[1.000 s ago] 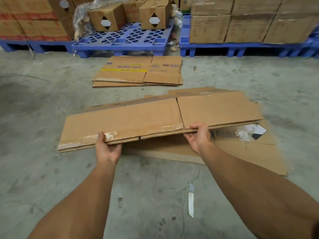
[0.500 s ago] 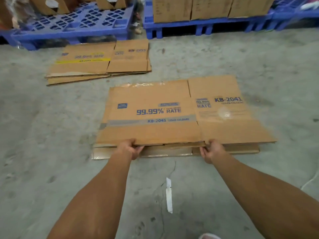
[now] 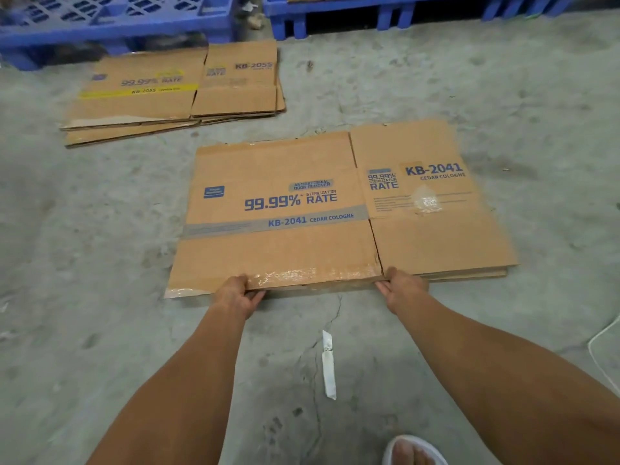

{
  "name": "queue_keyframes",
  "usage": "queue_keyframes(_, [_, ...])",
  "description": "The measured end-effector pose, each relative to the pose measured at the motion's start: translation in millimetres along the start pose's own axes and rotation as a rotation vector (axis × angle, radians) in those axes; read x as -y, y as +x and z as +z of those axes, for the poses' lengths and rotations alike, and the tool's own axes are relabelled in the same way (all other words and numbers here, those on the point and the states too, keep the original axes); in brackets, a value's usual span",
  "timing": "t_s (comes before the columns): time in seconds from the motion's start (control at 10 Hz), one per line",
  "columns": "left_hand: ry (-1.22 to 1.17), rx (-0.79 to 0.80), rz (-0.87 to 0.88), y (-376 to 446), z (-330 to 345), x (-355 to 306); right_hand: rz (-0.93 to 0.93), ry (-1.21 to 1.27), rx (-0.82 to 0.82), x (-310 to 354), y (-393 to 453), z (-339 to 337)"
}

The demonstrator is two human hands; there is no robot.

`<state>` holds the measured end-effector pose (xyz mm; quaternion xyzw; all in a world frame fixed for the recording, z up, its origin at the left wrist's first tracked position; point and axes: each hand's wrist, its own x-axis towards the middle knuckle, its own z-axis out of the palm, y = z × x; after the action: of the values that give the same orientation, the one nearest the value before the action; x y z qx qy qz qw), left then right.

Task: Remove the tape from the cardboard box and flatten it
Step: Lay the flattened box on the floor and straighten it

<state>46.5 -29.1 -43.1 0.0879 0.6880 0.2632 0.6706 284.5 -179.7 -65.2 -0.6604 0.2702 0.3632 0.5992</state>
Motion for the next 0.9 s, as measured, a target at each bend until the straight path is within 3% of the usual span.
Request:
queue_keyframes(0.2, [0.068,-0.076,0.031,-4.4,-3.0,-4.2,0.078,-0.156,0.008,17.2,-37.9,-1.5])
queue_keyframes(0.3, [0.118,-0.082,0.028,-7.0,-2.7,-5.4,0.097,0.100,-0.129,17.8,-53.3,6.8])
queue_keyframes(0.4, [0.145,-0.156,0.084,13.4,-9.9,-9.9,0.071,-0.005,-0.216,13.9,-47.1,11.5])
queue_keyframes(0.5, [0.004,-0.180,0.018,19.8,-8.4,-14.0,-0.092,-0.293,-0.028,10.1,-33.6,-2.8])
queue_keyframes(0.6, [-0.074,-0.203,-0.012,6.4,-8.7,-15.9,-0.038,-0.054,-0.108,9.1,-25.3,-3.5])
queue_keyframes(0.7, [-0.071,-0.123,-0.022,4.8,-9.4,-15.0,0.196,0.199,-0.138,19.7,-35.0,1.1])
queue_keyframes(0.9, [-0.213,0.101,-0.063,-4.4,-0.6,-22.8,0.121,0.367,0.106,28.3,-32.0,8.3])
